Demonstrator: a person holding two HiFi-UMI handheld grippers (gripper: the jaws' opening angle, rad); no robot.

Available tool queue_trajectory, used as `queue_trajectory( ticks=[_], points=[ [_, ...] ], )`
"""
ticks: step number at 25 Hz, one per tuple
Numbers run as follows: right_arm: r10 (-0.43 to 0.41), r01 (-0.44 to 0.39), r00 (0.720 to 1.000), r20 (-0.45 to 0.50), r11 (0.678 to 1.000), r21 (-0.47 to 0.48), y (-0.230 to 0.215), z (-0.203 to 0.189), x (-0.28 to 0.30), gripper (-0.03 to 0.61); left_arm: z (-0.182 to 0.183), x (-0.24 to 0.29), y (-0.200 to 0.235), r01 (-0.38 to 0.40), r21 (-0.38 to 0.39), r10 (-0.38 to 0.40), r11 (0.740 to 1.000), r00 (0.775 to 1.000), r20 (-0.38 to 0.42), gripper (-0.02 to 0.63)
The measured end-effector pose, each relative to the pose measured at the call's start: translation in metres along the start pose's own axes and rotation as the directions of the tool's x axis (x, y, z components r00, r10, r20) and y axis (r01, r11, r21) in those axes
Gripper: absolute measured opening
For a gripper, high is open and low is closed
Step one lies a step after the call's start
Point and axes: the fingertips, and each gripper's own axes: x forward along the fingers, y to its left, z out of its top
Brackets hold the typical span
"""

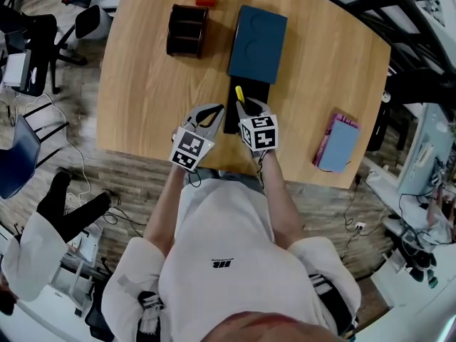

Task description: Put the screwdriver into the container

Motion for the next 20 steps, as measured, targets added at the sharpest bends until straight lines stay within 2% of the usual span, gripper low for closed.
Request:
queue_trajectory(
  ticks=[11, 20],
  points=[
    [-0.021, 0.023, 0.997, -0.071, 0.999, 0.032, 0.002, -0.011, 0.020, 0.063, -0.002, -0.006, 0.006, -0.010, -0.003, 0.010, 1.000, 1.000, -0.002, 0.012],
    [-0.053, 0.056, 0.995, -0.080, 0.998, 0.034, -0.003, -0.013, 0.028, 0.064, 0.000, -0.007, 0.007, -0.013, 0.002, 0.013, 1.000, 1.000, -0.003, 0.012]
  ],
)
